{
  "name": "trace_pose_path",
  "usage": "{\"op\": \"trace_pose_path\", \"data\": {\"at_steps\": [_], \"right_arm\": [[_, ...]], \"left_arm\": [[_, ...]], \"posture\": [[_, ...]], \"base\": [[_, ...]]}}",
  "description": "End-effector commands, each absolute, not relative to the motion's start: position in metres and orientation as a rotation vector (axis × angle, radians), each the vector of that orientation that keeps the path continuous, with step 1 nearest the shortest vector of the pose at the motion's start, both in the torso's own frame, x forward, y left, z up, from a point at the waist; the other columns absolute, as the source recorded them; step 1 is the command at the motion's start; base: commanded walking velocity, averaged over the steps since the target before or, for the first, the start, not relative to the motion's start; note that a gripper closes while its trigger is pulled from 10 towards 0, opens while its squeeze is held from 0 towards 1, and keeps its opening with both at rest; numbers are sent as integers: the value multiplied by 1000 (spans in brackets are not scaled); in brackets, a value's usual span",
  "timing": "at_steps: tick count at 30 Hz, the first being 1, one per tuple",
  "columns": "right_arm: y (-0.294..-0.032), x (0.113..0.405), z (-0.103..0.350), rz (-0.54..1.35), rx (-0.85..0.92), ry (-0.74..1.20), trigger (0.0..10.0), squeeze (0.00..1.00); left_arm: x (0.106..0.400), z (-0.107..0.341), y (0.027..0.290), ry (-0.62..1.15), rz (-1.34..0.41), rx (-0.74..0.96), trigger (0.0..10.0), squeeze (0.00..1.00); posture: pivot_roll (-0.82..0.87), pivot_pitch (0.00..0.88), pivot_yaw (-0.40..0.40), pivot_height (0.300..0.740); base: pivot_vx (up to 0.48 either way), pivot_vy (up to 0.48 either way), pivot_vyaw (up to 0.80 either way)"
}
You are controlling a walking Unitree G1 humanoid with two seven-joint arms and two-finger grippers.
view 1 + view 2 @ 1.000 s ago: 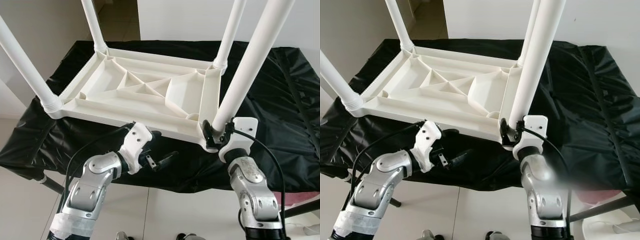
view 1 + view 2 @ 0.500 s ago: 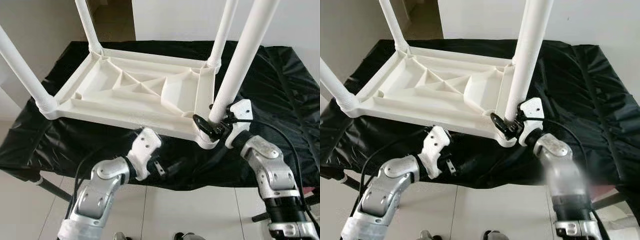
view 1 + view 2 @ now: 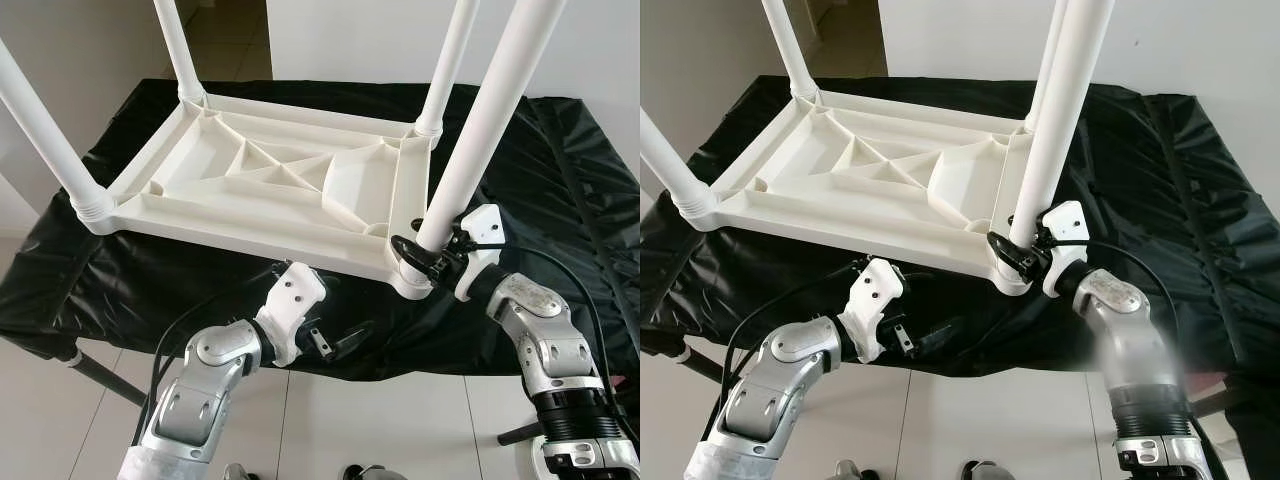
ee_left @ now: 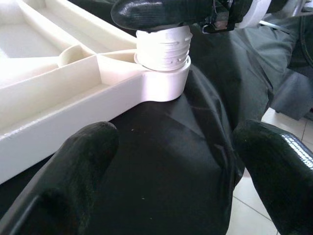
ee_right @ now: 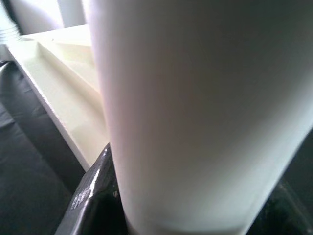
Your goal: Building children table
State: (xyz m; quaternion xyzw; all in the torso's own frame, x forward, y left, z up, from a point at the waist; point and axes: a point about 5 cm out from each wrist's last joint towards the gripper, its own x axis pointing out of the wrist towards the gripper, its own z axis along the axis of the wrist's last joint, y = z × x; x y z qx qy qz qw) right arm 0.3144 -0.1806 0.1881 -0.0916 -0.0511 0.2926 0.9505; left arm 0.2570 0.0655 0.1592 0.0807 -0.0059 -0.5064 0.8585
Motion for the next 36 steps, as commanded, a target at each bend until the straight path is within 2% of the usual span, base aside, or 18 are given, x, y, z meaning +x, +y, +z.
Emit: {"op": "trace_pose_path", "data": {"at_steps": [1,3,6,7,8,10,11,16,20,22,24,25,26,27,36], "right_arm": [[-174,313,177,532,-136,-54,10000,0],[-170,311,176,460,-105,-44,10000,0],[-170,311,176,460,-105,-44,10000,0],[-166,309,175,376,-91,-40,10000,0],[-166,309,175,376,-91,-40,10000,0],[-154,297,167,193,-66,-28,10000,0],[-154,297,167,193,-66,-28,10000,0],[-145,283,155,-84,5,-6,10000,0],[-145,283,155,-123,16,-9,10000,0],[-138,286,159,-136,104,-16,10000,0],[-137,286,160,-131,116,-19,10000,0],[-138,285,161,-140,111,-20,10000,769],[-139,285,162,-149,107,-19,10000,769],[-138,285,164,-115,120,-37,10000,1000],[-134,285,176,107,145,-121,10000,1000]], "left_arm": [[265,159,73,-7,-870,176,10000,0],[265,159,73,2,-865,178,10000,0],[265,159,73,2,-865,178,10000,0],[266,158,74,7,-860,188,10000,0],[266,158,74,7,-860,188,10000,0],[265,157,75,9,-854,198,10000,0],[265,157,75,9,-854,198,10000,0],[268,157,76,9,-834,206,10000,0],[269,157,77,9,-830,205,10000,0],[270,159,78,3,-817,204,10000,0],[271,159,79,2,-814,203,10000,0],[271,159,79,3,-814,200,10000,0],[271,159,79,3,-814,198,10000,0],[271,159,79,4,-813,200,10000,0],[272,158,79,2,-808,199,10000,0]], "posture": [[-29,136,13,740],[-31,135,12,740],[-31,135,12,740],[-32,135,15,740],[-32,135,15,740],[-32,129,9,740],[-32,129,9,740],[-26,117,6,740],[-26,117,6,740],[-22,106,4,740],[-25,104,6,740],[-27,104,7,740],[-27,104,7,740],[-28,101,9,740],[-34,88,10,740]], "base": [[0,0,0],[0,0,0],[0,0,0],[0,0,0],[0,0,0],[0,0,0],[0,0,0],[0,0,0],[0,0,0],[0,0,0],[0,0,0],[0,0,0],[0,0,0],[0,0,0],[0,0,0]]}}
